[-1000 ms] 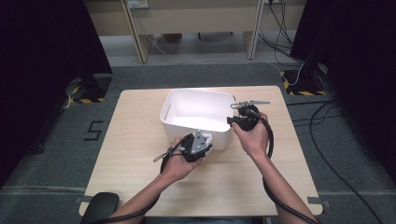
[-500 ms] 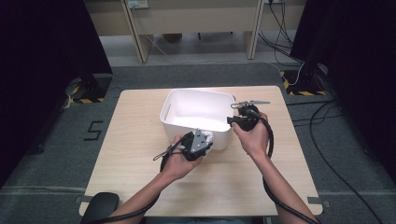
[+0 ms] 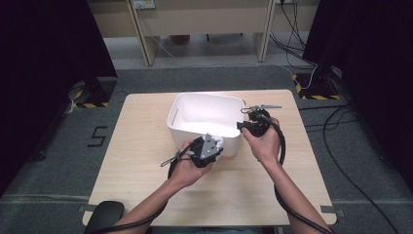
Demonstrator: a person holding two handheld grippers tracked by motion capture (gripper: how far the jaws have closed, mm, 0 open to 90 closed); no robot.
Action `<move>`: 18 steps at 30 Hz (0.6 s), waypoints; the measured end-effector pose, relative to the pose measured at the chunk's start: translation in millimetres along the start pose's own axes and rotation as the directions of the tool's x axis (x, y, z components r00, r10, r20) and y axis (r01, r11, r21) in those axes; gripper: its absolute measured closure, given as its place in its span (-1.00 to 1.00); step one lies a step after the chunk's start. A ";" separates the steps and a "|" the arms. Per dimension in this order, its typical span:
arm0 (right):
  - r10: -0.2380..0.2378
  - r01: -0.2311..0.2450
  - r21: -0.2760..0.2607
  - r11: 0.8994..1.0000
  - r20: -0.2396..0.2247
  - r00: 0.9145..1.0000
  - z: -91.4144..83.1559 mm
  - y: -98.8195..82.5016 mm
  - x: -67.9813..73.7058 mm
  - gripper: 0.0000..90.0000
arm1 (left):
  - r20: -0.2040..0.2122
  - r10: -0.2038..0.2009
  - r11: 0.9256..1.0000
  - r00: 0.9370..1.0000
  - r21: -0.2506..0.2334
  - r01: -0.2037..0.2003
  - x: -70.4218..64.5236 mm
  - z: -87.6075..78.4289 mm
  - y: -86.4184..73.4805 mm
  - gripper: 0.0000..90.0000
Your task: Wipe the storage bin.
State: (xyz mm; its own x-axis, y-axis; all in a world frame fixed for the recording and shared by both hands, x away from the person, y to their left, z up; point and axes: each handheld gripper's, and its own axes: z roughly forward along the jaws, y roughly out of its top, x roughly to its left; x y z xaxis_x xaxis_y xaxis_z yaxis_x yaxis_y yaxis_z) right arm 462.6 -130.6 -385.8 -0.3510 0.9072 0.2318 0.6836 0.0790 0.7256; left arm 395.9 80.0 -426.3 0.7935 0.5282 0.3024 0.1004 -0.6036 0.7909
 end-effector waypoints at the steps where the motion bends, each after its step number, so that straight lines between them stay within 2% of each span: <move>1: 0.000 0.000 0.000 1.000 0.000 1.000 0.0 0.0 -0.2 0.58 | 0.004 0.001 1.000 1.000 0.002 -0.001 -0.4 0.2 0.7 0.68; 18: -0.001 0.001 0.001 1.000 -0.003 1.000 -0.5 0.1 -0.1 0.58 | 0.015 0.015 1.000 1.000 0.004 -0.015 -4.7 4.9 4.4 0.68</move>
State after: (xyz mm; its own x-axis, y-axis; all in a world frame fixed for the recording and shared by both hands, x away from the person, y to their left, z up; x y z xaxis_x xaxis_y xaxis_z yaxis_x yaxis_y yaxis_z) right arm 462.3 -130.9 -385.5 -0.3531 0.9060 0.2333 0.6841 0.0800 0.7250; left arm 395.6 71.9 -426.9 0.8039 0.5100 0.3060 0.0908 -0.6137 0.7843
